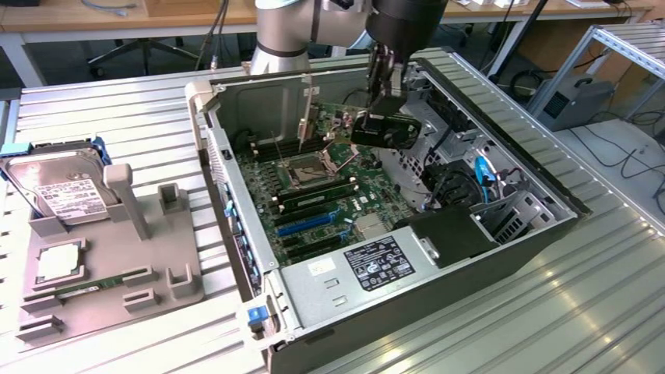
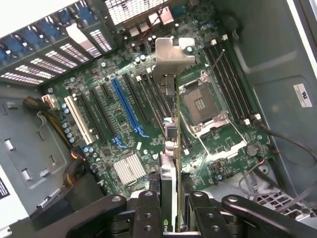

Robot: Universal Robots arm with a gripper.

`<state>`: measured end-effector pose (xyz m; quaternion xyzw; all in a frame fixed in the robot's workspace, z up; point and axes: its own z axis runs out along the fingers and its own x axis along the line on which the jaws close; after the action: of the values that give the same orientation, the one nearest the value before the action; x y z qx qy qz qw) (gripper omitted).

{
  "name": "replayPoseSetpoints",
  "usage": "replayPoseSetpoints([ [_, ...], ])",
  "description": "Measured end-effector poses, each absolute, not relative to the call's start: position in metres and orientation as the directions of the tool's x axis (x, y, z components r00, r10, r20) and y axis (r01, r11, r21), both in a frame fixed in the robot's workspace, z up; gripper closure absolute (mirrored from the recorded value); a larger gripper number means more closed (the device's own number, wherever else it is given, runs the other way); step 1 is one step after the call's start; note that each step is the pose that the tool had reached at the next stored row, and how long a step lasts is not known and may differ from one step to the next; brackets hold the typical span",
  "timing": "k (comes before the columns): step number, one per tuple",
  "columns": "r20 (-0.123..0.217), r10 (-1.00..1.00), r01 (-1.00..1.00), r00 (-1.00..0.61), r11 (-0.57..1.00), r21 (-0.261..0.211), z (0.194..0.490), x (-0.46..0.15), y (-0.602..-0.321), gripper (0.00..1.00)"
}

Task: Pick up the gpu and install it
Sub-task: 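Insert the gpu into the slot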

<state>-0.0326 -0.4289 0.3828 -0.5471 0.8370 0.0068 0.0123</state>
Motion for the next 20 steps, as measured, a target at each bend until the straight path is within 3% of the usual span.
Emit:
replayPoseSetpoints([
  [20, -0.028, -0.995, -0.995, -0.1, 0.1, -0.002, 0.3827, -0.0326, -0.4289, 0.73],
])
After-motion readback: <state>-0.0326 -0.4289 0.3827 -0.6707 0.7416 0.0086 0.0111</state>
